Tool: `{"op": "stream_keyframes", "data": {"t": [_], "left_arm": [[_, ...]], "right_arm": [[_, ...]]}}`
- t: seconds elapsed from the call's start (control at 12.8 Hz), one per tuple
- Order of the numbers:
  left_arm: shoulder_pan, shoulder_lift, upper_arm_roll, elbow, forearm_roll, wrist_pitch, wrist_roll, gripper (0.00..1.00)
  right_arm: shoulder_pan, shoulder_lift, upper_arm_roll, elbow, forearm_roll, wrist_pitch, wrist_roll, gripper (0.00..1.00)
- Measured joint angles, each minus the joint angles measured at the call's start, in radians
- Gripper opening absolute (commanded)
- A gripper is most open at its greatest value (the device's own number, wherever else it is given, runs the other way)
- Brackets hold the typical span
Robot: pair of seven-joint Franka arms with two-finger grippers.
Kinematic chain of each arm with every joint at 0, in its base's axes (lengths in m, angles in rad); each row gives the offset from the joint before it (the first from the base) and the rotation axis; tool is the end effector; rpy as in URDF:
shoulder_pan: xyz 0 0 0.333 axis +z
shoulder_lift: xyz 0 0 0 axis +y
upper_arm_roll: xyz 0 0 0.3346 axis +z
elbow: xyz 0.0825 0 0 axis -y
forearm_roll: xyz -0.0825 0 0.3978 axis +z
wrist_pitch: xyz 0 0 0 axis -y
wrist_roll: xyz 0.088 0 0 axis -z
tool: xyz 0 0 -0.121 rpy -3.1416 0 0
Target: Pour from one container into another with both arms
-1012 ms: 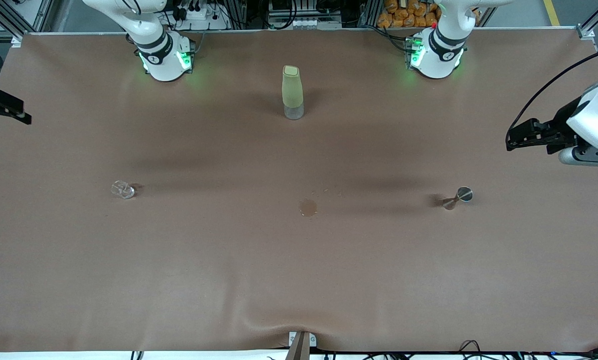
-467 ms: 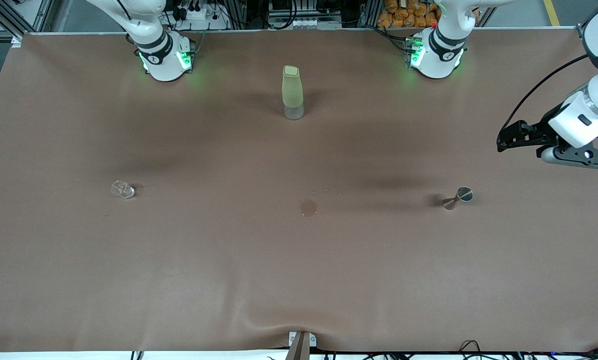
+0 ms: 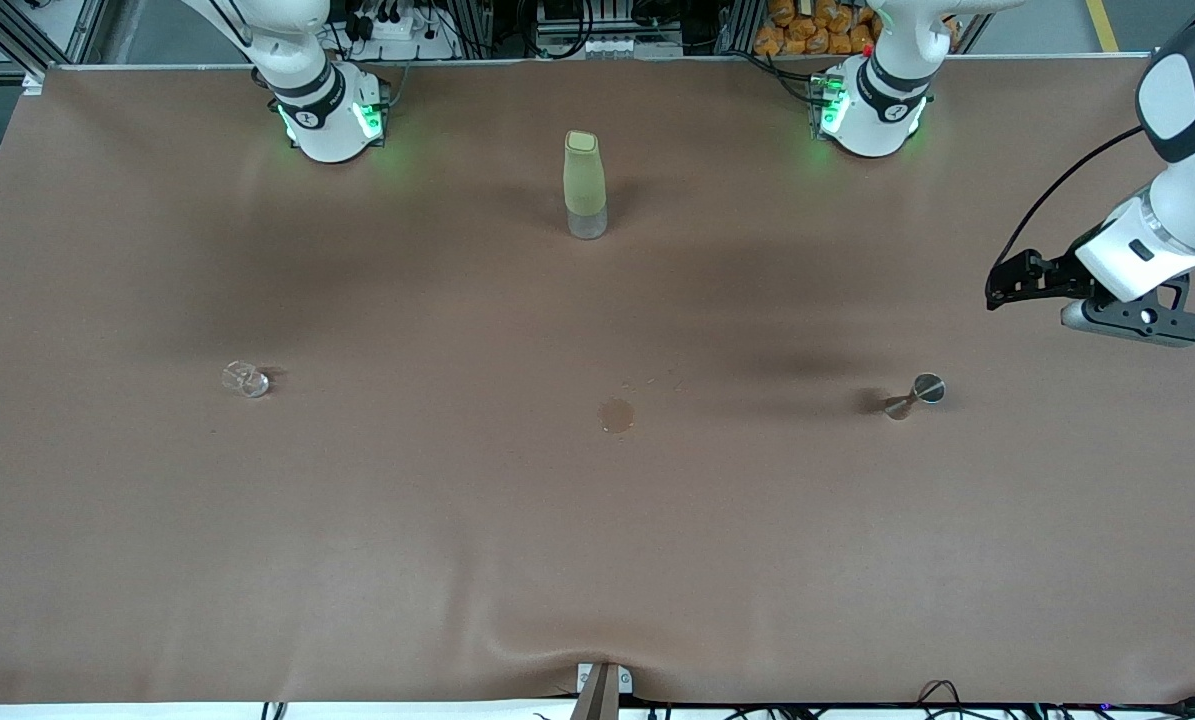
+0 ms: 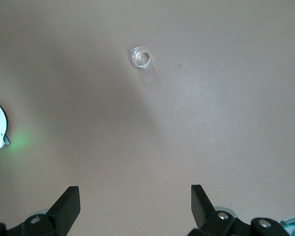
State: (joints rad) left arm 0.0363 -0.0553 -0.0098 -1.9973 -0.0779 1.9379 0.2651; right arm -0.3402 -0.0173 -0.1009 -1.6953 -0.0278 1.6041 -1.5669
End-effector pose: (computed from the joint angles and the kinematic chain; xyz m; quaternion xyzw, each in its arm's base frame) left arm 0.5521 0.0082 0.4831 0.9938 -0.1050 0.0032 0.0360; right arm 0.5047 -0.2424 0.5813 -0.8445 -0.5341 0.0308 0.0242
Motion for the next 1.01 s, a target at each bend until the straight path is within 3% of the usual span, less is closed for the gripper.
{"op": "stream_keyframes", "data": {"t": [0.31, 1.01], "left_arm": [[0.063, 0.0, 0.002, -0.046, -0.059, 0.036, 0.163, 1.0], [0.219, 0.081, 0.004, -0.08, -0.31, 0.063, 0.649, 1.0]], "right_arm": [[0.0, 0.017, -0.012, -0.013, 0.064, 0.011, -0.122, 1.0], [0.013, 0.242, -0.153, -0.102, 0.476, 0.054, -0.656, 1.0]]}}
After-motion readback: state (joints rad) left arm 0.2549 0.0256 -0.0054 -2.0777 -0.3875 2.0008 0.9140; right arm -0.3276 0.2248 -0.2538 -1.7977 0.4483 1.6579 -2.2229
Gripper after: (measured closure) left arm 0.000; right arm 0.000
